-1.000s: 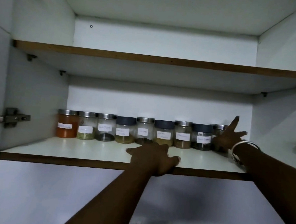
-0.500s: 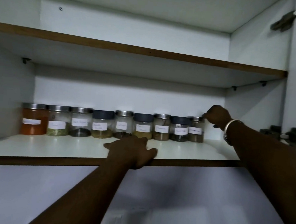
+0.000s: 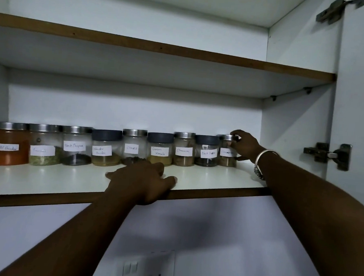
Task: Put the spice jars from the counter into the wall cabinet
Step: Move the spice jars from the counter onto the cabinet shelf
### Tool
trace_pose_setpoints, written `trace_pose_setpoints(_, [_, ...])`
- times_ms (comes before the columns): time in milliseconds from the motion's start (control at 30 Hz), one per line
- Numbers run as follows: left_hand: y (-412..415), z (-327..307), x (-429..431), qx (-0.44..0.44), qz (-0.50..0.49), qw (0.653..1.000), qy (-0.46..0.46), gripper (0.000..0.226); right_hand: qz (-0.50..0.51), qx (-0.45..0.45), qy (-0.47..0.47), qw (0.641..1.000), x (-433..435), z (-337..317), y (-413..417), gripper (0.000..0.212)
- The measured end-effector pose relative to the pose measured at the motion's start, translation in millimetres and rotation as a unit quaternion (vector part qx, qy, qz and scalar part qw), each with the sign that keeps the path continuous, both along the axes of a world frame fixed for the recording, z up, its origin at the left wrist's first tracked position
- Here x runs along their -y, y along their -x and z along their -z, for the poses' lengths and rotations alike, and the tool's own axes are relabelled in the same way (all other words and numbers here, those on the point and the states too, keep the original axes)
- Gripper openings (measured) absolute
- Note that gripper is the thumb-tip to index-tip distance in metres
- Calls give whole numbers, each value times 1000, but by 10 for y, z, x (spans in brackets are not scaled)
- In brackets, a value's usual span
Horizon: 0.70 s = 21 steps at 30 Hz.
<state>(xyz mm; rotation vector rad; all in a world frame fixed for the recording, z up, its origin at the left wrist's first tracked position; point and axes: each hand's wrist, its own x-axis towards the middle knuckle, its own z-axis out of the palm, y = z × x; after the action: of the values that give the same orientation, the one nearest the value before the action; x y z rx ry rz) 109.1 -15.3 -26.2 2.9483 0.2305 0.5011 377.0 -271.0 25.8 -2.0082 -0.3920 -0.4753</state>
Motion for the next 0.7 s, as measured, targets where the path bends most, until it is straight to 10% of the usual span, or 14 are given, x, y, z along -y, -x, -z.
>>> trace_pose_setpoints(267, [9,12,-1,9,0,1000,0,62,-11,-1,-3,1000,11,34,-3,29])
trace_pose_setpoints(467, [13,2,6,6,-4,1000,-2,63,17,100,144,984,-175,-41,64,92])
trace_pose_setpoints(700, [20,10,-9,17,-6,1000,-4,63,36,128,361,923,-469,-103,130,54])
